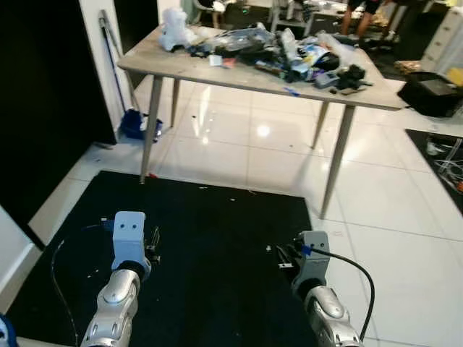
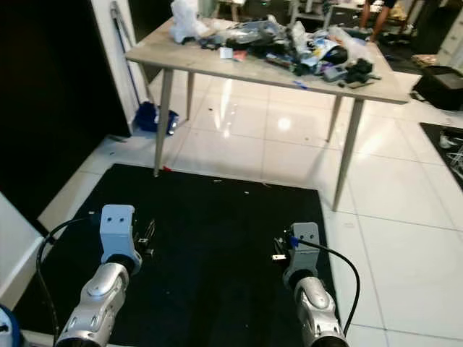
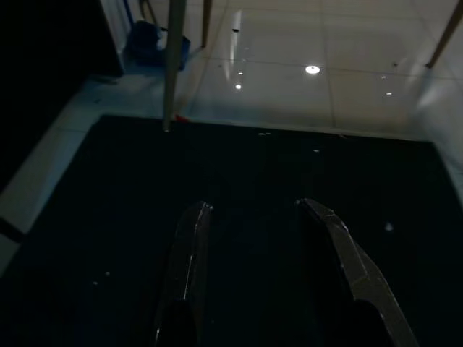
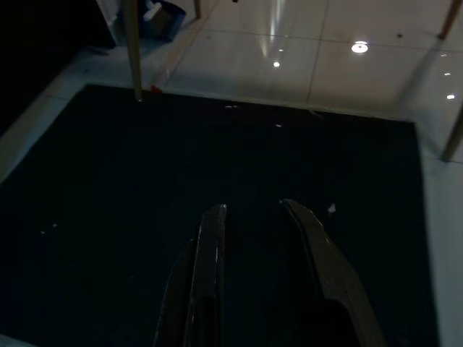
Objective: Picking trash to rubbish bin
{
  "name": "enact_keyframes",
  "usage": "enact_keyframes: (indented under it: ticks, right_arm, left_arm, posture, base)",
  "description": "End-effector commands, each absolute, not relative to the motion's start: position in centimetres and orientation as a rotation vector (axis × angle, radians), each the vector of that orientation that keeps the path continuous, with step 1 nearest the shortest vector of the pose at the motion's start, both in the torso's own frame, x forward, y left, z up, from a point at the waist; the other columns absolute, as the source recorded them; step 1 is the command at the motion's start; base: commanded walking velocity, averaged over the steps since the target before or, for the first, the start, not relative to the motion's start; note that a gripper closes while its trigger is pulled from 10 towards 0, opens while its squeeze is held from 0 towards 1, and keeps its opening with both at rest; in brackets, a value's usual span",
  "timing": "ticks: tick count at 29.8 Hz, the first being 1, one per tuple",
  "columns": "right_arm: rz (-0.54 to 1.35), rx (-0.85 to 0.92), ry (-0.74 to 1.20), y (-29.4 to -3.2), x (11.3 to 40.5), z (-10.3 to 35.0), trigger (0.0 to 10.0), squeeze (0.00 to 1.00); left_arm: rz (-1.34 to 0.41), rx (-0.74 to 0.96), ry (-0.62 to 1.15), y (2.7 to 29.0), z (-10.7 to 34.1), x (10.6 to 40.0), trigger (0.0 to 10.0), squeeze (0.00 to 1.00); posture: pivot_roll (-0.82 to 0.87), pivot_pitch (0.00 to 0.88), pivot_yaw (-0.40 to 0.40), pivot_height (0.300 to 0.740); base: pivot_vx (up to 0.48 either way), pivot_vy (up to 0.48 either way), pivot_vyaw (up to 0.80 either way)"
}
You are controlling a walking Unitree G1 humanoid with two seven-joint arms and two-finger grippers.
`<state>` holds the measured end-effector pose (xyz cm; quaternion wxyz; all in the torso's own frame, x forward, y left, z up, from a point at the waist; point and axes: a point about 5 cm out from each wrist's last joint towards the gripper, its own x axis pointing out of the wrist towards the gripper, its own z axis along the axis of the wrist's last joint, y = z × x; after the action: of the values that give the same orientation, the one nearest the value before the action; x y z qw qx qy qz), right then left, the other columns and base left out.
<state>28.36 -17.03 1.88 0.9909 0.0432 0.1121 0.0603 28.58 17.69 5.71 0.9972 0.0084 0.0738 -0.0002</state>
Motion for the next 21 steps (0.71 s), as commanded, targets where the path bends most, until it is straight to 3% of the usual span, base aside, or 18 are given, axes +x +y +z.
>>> enact_keyframes:
  ticks: [1,21]
  right_arm:
    - [0.105,0.087,0.245,-17.5,27.98,1.45,10.0,0.0]
    - [0.107,0.085,0.248,-17.48,27.96,1.41,10.0,0.0]
  left_arm:
    - [-0.009,0.007,0.165,17.43,5.36,28.44,10.0,0.0]
    - [-0.016,0.01,0.164,17.31,5.38,28.43,10.0,0.0]
  posture:
    - [0.0,0.081,-0.039,0.74]
    - [0.0,0.083,-0.039,0.74]
  base:
    - [0.247,0.0,0.0]
    - [0.247,0.0,0.0]
